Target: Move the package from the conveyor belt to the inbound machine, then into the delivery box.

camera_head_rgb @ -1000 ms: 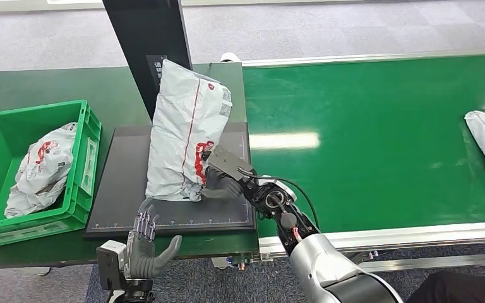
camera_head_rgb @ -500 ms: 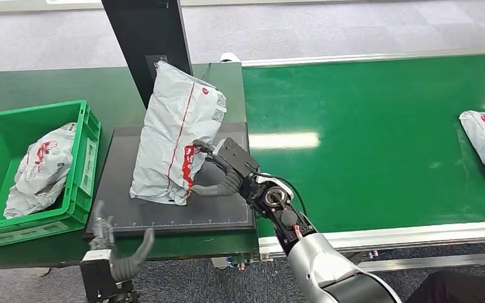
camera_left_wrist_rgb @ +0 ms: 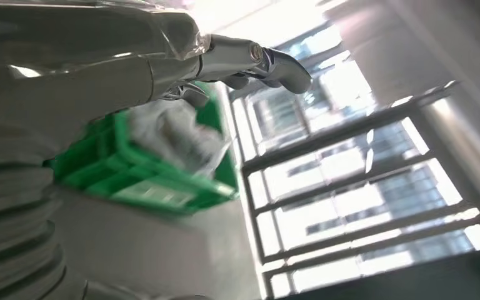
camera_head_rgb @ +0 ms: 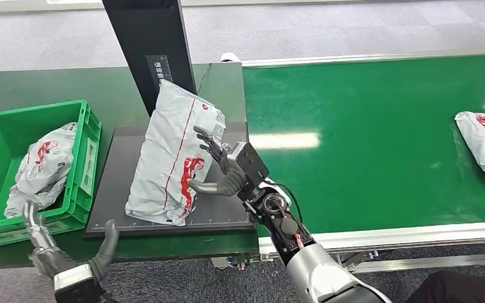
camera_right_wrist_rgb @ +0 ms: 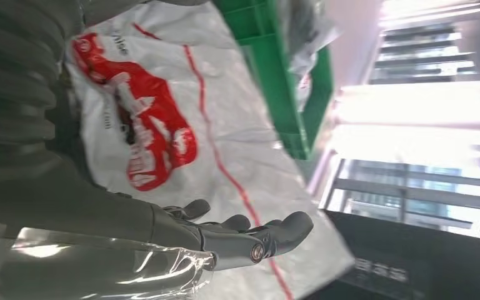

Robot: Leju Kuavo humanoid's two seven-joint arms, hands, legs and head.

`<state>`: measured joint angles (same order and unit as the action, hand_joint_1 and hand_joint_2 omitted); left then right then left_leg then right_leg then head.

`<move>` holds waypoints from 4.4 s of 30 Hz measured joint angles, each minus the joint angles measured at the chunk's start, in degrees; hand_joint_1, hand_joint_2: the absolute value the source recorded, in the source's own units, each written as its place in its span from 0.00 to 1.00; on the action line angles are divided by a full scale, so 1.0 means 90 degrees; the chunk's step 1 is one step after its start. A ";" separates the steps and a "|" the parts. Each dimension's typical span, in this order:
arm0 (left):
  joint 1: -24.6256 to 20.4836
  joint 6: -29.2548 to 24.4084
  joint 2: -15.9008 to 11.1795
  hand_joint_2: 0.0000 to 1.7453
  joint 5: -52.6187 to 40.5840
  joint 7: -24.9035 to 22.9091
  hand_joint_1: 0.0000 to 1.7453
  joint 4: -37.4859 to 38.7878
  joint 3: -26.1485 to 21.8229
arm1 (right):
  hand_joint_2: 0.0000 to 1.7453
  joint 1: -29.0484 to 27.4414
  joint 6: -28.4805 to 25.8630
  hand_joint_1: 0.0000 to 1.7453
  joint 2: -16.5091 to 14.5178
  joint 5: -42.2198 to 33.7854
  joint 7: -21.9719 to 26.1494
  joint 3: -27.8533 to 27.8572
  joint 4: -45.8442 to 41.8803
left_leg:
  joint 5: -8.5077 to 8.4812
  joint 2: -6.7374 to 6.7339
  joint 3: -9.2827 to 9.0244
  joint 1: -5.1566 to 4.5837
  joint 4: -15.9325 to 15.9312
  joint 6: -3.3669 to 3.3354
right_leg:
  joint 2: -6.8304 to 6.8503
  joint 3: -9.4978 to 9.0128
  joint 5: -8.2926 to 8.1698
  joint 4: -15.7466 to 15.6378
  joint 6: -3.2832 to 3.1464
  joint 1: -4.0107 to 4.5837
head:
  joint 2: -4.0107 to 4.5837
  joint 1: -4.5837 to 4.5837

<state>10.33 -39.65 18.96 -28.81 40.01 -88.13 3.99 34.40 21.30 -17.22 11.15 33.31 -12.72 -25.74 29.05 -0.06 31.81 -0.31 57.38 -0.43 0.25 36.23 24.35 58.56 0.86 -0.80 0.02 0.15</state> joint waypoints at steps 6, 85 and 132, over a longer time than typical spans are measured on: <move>-0.0128 0.0033 0.0041 1.00 -0.0727 -0.0310 0.00 -0.0359 -0.0005 | 1.00 -0.0919 -0.0398 0.00 0.0209 -0.1295 -0.0194 -0.0549 -0.1141 | 0.0004 -0.0001 0.0001 -0.0004 0.0000 0.0001 | 0.0000 0.0005 0.0003 -0.0004 0.0001 -0.0003 | -0.0001 0.0000; -0.3208 0.1018 -0.0191 1.00 -0.3049 -0.2690 1.00 0.6044 0.1406 | 1.00 -0.3785 -0.1568 0.00 0.0390 -0.0522 0.0193 -0.0895 -0.6497 | -0.0016 0.0000 -0.0032 -0.0006 -0.0003 0.0007 | -0.0001 -0.0040 -0.0025 -0.0009 -0.0012 -0.0005 | 0.0001 -0.0004; -0.0803 -0.0038 0.0079 1.00 -0.1515 -0.0009 1.00 -0.2027 0.0061 | 1.00 -0.4034 -0.1905 0.00 0.0388 -0.0399 0.0330 -0.0855 -0.6468 | -0.0014 -0.0004 0.0026 -0.0003 -0.0003 0.0009 | -0.0005 0.0020 -0.0021 -0.0005 -0.0010 -0.0003 | 0.0001 -0.0002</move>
<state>3.11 -39.99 19.67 -42.44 39.93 -106.38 4.54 -1.91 4.15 -13.73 7.56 36.27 -20.41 -83.95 28.92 -0.09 32.04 -0.33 57.35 -0.35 0.21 36.40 24.16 58.51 0.77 -0.83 0.02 0.13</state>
